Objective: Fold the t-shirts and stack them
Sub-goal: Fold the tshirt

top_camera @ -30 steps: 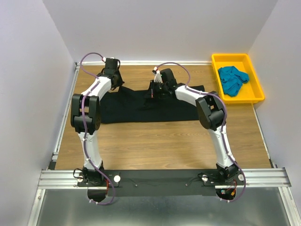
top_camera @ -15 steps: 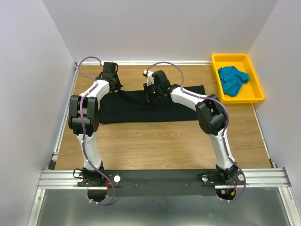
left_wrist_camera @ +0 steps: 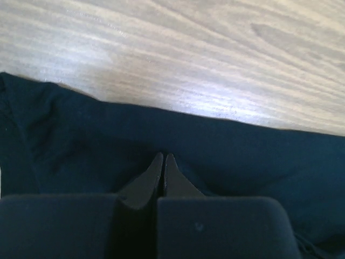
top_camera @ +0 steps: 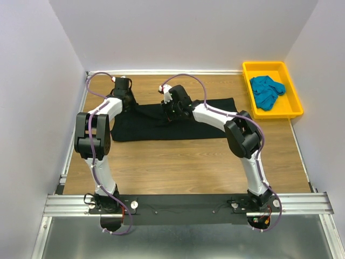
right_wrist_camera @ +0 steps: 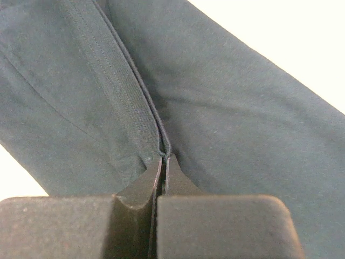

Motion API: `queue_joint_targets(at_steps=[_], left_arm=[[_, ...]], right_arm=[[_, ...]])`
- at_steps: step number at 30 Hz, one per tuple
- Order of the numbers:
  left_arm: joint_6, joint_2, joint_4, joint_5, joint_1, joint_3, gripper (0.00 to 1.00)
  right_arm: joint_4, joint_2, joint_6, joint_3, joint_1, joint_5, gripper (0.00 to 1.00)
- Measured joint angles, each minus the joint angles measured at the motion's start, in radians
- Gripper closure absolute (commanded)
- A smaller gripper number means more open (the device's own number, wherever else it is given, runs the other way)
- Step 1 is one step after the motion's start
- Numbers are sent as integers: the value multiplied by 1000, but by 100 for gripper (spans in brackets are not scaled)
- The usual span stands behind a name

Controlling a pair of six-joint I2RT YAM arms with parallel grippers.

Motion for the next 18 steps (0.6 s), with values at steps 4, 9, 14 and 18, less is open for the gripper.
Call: queue_joint_targets(at_steps=[4,9,14,18], left_arm=[[-2,0,13,2,0,3,100],[-4,0,23,1,0,5,100],[-13,-6,28,1,1,-6,100],[-22,-33,28,1,5,-40,100]], right_arm=[[0,-12,-31,0,15,34,96],[-5,-14,-85,0,51,79,96],[-8,-14,-137,-1,92,142,96],[-10,-20,-174,-6,120,214,96]])
